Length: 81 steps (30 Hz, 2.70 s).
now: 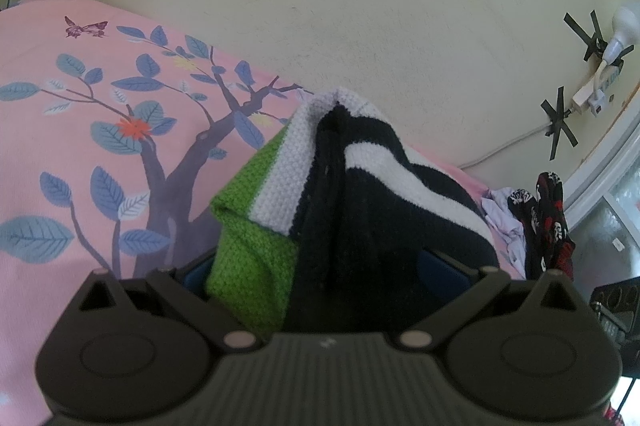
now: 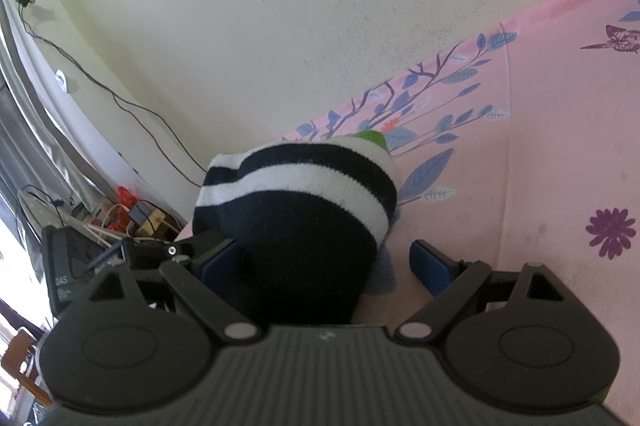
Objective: Fold small clothes
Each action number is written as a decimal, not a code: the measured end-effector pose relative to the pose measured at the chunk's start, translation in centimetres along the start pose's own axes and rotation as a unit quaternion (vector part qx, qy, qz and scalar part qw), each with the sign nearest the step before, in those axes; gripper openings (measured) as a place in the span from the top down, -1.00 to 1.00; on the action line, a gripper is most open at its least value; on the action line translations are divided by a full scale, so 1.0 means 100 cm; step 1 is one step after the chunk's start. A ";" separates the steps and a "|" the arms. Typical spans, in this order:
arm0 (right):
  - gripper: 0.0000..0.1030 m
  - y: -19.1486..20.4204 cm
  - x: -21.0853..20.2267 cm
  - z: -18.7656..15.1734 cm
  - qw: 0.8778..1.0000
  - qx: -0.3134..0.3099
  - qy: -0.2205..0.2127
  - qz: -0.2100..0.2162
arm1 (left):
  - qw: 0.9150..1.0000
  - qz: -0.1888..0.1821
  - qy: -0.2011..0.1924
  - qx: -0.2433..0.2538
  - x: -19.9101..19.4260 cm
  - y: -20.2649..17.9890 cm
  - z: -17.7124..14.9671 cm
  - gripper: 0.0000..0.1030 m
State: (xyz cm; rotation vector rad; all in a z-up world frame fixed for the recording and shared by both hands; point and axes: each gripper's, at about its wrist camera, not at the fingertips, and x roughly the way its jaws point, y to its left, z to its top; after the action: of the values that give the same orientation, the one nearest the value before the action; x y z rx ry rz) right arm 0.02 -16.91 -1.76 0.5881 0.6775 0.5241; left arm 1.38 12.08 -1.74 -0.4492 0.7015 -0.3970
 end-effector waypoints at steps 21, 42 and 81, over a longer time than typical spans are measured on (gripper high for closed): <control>-0.67 0.003 0.003 0.001 1.000 -0.009 0.001 -0.008 | 1.000 0.005 0.001 0.008 0.000 -0.003 -0.001 -1.00; -0.68 0.004 0.005 -0.001 1.000 -0.013 -0.008 -0.009 | 1.000 0.005 0.000 0.011 -0.001 -0.005 -0.002 -0.99; -0.47 0.033 0.047 0.027 0.995 -0.057 0.080 -0.032 | 1.000 0.018 -0.004 -0.010 -0.007 0.005 0.001 -0.93</control>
State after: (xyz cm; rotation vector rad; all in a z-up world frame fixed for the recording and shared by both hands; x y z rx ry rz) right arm 4.22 -12.50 0.15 0.4185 0.8105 0.5503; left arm 1.04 12.86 -1.59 -0.4566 0.7058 -0.3547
